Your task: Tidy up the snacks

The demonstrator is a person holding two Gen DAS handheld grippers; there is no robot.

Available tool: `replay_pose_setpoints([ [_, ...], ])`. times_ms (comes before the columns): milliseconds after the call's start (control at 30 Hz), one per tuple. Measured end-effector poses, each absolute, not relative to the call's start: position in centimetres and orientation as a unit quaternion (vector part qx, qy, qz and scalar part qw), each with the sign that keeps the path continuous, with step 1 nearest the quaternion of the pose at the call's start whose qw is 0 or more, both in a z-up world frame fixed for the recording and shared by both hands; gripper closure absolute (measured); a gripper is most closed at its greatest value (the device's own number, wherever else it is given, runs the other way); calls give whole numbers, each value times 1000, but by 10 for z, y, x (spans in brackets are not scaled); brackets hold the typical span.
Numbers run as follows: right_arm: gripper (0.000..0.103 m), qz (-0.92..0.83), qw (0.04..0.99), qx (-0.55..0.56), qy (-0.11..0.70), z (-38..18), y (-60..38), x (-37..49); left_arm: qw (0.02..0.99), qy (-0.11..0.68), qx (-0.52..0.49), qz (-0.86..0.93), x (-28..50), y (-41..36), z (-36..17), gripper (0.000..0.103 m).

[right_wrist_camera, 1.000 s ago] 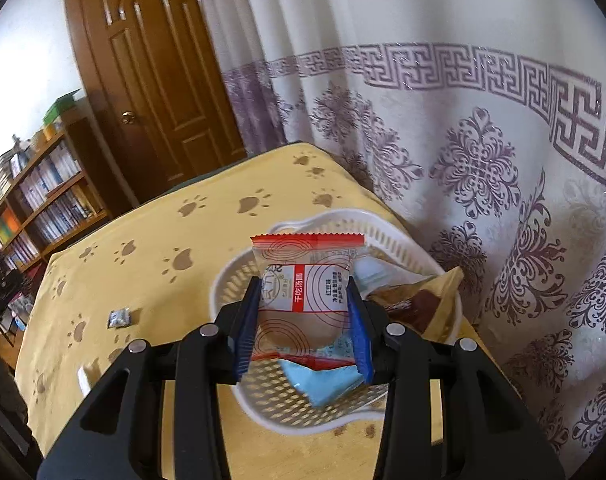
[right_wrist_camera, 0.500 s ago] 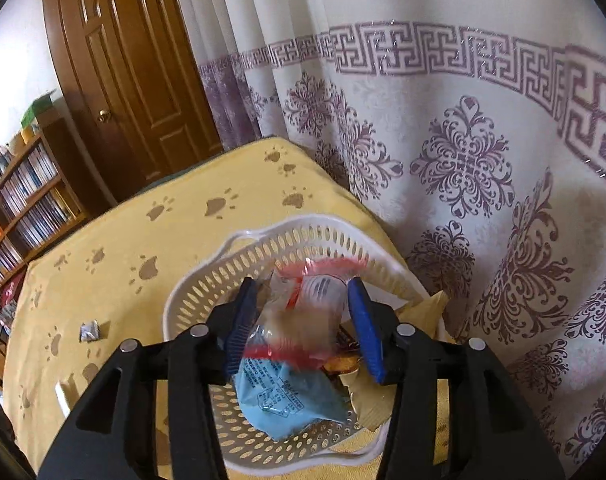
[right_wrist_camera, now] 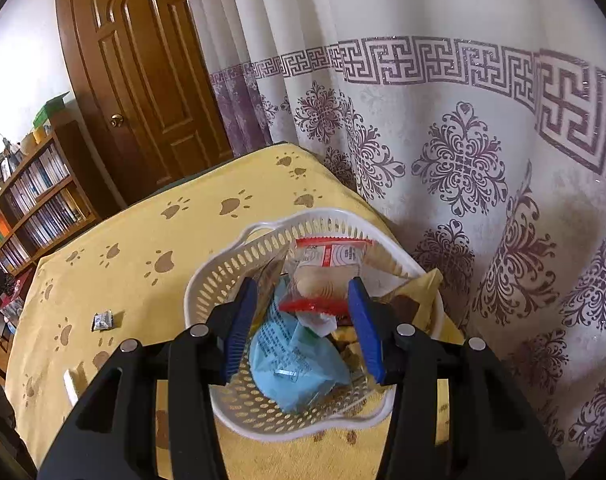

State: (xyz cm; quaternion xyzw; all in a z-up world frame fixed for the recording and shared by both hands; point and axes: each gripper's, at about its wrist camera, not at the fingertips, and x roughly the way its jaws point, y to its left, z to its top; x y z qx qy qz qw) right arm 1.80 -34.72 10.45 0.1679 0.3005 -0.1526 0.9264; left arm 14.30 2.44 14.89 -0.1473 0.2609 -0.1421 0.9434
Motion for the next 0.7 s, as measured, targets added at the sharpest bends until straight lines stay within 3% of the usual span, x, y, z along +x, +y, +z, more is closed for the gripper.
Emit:
replay_pose_setpoints([
  [700, 54, -140, 942, 135, 273, 98, -308, -53, 927, 254, -126, -247, 120, -26, 155, 77],
])
